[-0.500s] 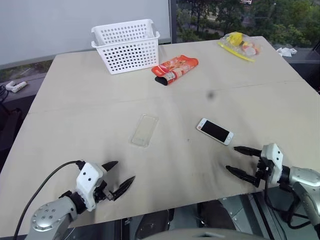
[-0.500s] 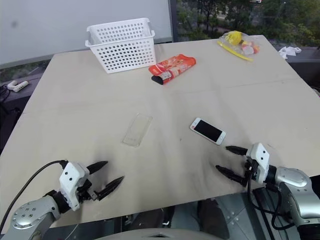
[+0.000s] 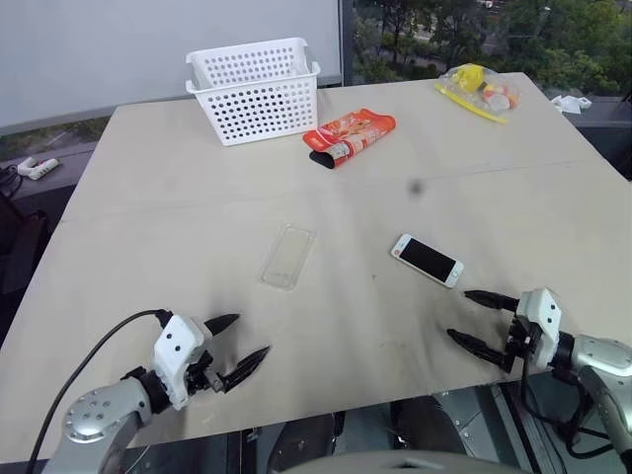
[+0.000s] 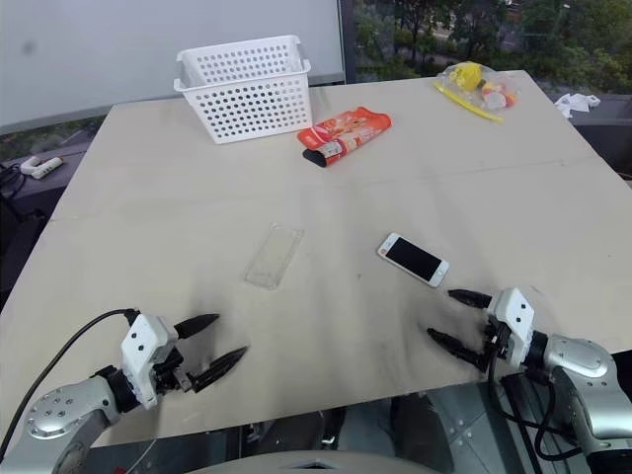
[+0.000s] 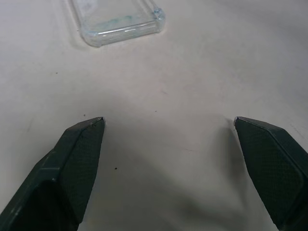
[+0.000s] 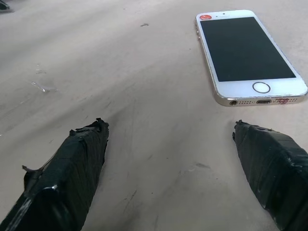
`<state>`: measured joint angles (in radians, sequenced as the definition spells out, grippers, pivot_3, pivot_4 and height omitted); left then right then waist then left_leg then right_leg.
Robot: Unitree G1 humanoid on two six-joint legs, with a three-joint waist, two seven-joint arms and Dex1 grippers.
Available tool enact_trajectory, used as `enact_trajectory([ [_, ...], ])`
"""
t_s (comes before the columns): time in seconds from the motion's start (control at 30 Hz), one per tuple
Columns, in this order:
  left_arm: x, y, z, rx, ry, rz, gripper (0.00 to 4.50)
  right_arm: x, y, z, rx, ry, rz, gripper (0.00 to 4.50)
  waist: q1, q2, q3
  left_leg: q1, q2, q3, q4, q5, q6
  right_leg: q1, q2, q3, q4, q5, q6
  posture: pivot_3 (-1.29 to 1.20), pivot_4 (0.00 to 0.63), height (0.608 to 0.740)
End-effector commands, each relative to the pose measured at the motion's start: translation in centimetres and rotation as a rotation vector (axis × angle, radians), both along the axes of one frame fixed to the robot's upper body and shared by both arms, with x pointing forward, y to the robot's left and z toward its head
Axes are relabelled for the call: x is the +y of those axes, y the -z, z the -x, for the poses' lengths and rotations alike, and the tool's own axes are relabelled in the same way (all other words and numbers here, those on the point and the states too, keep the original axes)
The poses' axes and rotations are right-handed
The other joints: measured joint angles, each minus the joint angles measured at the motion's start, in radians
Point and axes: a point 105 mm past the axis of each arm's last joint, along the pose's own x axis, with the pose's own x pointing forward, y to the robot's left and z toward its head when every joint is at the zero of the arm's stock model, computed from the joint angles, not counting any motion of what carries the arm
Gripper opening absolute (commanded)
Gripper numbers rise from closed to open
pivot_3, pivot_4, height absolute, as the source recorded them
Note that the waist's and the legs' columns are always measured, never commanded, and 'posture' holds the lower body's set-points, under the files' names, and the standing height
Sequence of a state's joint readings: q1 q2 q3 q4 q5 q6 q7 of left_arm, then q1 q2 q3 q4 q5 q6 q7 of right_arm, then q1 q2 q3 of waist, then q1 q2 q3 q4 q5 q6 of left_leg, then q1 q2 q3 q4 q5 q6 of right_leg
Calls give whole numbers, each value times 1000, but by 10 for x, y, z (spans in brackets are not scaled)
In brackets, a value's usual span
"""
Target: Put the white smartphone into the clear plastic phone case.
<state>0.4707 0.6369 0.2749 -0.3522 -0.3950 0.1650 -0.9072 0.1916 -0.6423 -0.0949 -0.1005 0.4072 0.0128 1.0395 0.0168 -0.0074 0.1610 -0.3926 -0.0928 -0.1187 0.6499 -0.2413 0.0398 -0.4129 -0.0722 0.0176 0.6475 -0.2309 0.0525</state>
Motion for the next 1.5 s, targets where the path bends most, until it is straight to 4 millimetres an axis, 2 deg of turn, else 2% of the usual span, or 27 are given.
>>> enact_trajectory([
  [0.03, 11, -19, -8, -41, 77, 1, 4438, 9, -27, -5, -84, 0, -76, 4500, -2, 0, 0, 0, 0, 0, 0, 0, 0, 0, 0, 0, 0, 0, 0, 0, 150, 740],
  [0.13, 29, -28, -27, -68, 223, -114, 4438, 26, -42, -6, -108, -51, -109, 4500, -1, 1, 0, 0, 1, 0, 0, 0, 0, 0, 1, -2, 0, 0, -1, 0, 150, 740],
  [0.23, 38, -34, -50, -99, 333, -216, 4438, 38, -53, -9, -137, -81, -119, 4500, 0, 1, 1, 1, 1, -1, 0, 0, 0, 0, 1, -3, 0, 1, -2, 0, 150, 740],
  [0.37, 45, -40, -86, -154, 354, -292, 4438, 46, -68, -14, -181, -84, -141, 4500, -2, 0, 0, -1, 1, 0, 0, 0, 0, -1, 1, -3, -3, 4, 2, 0, 150, 740],
  [0.47, 42, -37, -109, -179, 368, -334, 4438, 51, -77, -15, -204, -73, -159, 4500, -3, 0, 1, -3, 0, -1, -1, 0, 0, -2, 1, -4, -4, 4, 2, 0, 150, 740],
  [0.6, 30, -32, -127, -207, 387, -367, 4438, 53, -83, -9, -210, -69, -160, 4500, -4, 0, 1, -3, 0, -1, -1, 0, -1, -3, 1, -3, -4, 4, 2, 0, 150, 740],
  [0.77, 9, -23, -127, -180, 488, -363, 4438, 59, -89, -7, -221, -76, -168, 4500, 0, 1, 0, -3, 0, -2, -1, 0, 0, -2, 1, -3, -3, 4, 3, 0, 150, 740],
  [0.97, -40, -34, -128, -298, 612, -331, 4438, 65, -97, -9, -235, -91, -181, 4500, 2, 0, 0, -2, -1, -2, 3, 0, 1, 0, 0, -3, -3, 6, 4, 0, 150, 740],
  [1.17, -72, -39, -127, -418, 695, -348, 4438, 69, -101, -10, -244, -104, -187, 4500, -6, 0, 0, -3, 0, -2, 1, 0, 0, -2, 1, -3, -2, 6, 5, 0, 150, 740],
  [1.3, -73, -29, -122, -423, 773, -419, 4438, 70, -103, -11, -247, -109, -188, 4500, -5, 0, 0, -3, 0, -2, 1, 0, 0, -2, 1, -3, -2, 6, 5, 0, 150, 740],
  [1.37, -71, -31, -121, -406, 794, -423, 4438, 69, -104, -11, -246, -110, -188, 4500, -5, 0, 0, -3, 0, -2, 1, 0, 0, -2, 1, -2, -2, 6, 5, 0, 150, 740],
  [1.5, -59, -28, -115, -267, 867, -457, 4438, 69, -104, -11, -245, -109, -185, 4500, -11, 0, 0, -3, 0, -1, 1, 0, 0, -2, 2, -3, -2, 6, 5, 0, 150, 740],
])
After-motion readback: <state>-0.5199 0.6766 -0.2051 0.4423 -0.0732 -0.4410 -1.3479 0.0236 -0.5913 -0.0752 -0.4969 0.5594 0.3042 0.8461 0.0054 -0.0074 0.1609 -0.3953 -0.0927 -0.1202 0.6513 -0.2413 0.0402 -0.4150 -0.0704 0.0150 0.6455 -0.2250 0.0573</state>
